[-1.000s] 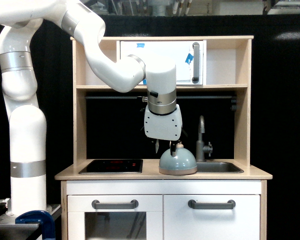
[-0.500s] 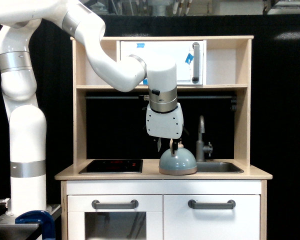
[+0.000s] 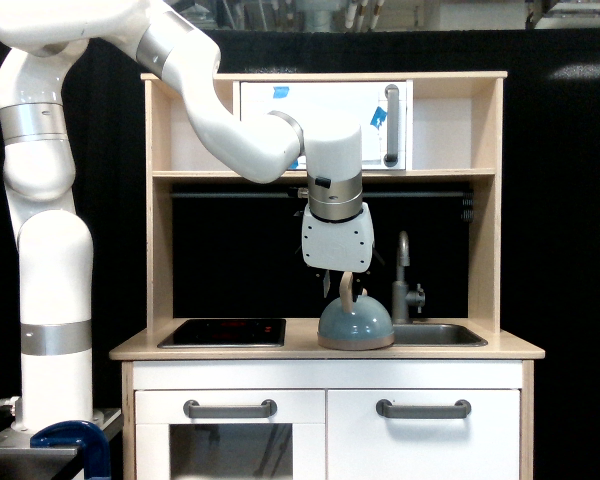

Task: Place the teapot on the stove

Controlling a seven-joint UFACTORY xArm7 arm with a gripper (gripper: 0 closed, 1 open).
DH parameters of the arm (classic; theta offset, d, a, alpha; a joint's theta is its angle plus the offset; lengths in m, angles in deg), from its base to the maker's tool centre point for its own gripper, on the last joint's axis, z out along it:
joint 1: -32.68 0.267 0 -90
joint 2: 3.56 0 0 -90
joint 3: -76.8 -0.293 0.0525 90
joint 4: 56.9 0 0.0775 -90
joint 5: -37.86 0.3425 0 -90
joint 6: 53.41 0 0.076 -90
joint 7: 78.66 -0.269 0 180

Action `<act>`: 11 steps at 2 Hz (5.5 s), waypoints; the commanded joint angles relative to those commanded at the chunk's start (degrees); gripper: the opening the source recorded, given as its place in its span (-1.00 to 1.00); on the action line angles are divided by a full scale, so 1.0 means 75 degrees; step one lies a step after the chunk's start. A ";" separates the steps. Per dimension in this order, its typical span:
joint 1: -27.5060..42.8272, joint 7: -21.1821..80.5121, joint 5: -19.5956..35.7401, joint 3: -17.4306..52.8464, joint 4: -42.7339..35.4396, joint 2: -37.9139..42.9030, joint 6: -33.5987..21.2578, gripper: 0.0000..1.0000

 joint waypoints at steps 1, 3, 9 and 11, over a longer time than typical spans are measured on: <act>0.0107 -0.0180 0.0357 -0.0436 -0.0082 0.0233 0.0300 1.00; 0.0026 -0.0257 0.0501 -0.0718 -0.0177 0.0359 0.0378 -1.00; -0.0395 -0.4443 -0.1242 -0.3241 0.5077 -0.7163 0.0430 -1.00; -0.0086 -0.4609 -0.1466 -0.2997 0.4948 -0.6972 0.0631 1.00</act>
